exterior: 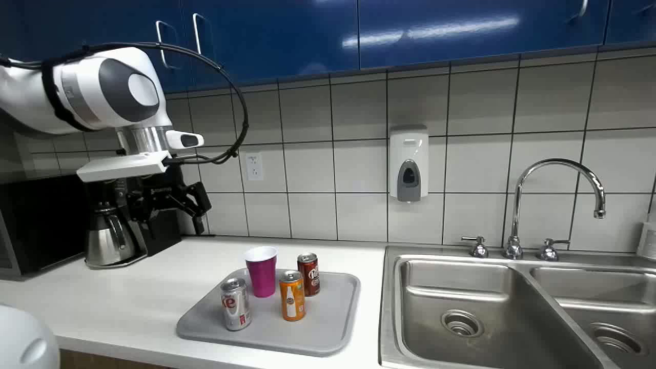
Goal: Remove the cans from the tray and put them on the counter
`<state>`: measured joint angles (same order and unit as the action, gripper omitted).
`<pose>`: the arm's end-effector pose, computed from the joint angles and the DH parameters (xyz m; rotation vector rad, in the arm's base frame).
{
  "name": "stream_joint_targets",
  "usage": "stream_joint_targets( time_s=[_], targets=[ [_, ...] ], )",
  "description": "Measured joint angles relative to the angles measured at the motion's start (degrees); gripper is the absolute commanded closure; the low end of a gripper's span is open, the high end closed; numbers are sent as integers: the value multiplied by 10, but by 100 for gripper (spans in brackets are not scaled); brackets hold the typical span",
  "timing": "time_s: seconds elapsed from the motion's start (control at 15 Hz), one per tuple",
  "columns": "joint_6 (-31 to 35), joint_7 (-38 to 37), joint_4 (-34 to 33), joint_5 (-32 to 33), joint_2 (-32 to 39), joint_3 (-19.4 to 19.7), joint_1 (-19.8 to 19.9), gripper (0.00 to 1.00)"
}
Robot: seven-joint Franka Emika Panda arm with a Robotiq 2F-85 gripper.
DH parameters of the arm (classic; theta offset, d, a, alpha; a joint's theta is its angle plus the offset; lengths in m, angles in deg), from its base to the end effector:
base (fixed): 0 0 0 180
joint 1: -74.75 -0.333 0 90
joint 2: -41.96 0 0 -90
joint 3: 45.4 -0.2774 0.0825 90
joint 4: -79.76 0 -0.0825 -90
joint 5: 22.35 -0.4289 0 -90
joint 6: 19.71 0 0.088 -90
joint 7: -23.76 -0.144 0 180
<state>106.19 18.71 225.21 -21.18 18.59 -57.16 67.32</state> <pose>0.4473 0.1451 0.3212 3.0326 0.3722 0.1178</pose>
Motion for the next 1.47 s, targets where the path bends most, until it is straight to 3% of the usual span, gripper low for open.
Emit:
stream_joint_targets(
  time_s=[1.07,1.47],
  targets=[
    [1,0,4,7,7,1,0,0],
    [64,13,24,12,50,28,1,0]
  ],
)
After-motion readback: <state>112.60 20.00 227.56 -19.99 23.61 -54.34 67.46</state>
